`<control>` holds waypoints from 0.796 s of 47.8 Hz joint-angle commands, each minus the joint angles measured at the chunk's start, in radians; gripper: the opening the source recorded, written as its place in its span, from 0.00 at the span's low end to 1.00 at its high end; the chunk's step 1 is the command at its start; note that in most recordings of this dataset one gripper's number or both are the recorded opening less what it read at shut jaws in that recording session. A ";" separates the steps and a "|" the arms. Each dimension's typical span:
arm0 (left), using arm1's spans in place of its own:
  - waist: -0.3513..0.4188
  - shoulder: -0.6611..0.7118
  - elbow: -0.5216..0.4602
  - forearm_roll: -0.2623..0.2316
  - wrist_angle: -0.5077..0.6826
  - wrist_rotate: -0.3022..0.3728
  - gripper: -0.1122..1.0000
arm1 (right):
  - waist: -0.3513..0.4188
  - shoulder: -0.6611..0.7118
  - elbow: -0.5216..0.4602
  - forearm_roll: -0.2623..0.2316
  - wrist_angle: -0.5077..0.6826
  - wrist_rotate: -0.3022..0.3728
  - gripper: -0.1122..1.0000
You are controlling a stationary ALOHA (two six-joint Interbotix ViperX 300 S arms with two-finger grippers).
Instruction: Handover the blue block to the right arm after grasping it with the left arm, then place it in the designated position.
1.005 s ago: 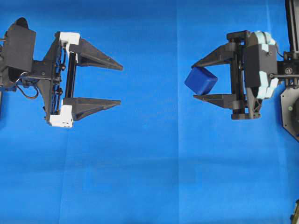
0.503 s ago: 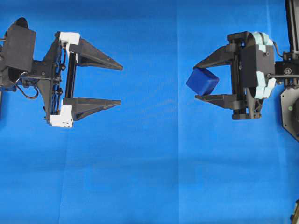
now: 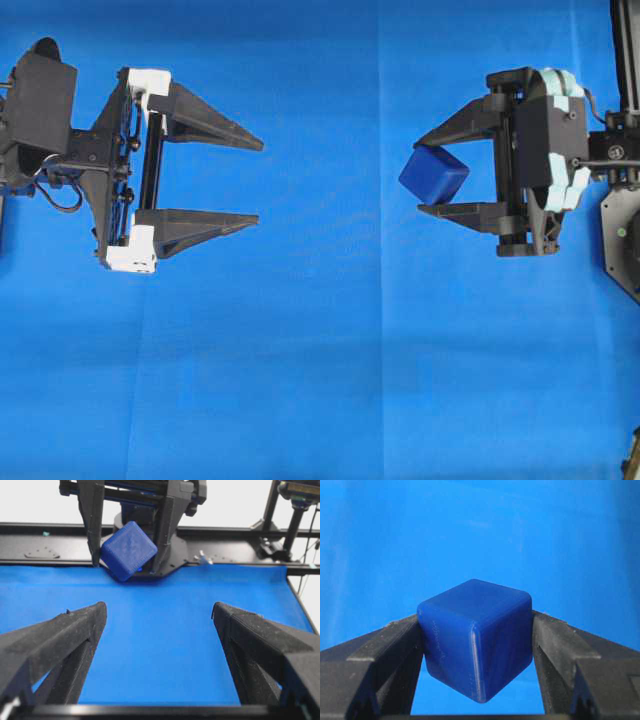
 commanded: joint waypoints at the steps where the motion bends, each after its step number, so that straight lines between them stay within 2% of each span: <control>1: -0.003 -0.014 -0.025 0.000 -0.005 0.002 0.92 | 0.002 -0.006 -0.023 0.003 -0.005 0.003 0.53; 28: -0.003 -0.014 -0.025 0.000 -0.005 0.002 0.92 | 0.006 -0.003 -0.023 0.003 -0.006 0.003 0.53; 38: -0.003 -0.014 -0.025 0.000 -0.005 0.002 0.92 | 0.008 0.060 -0.035 0.005 -0.035 0.003 0.53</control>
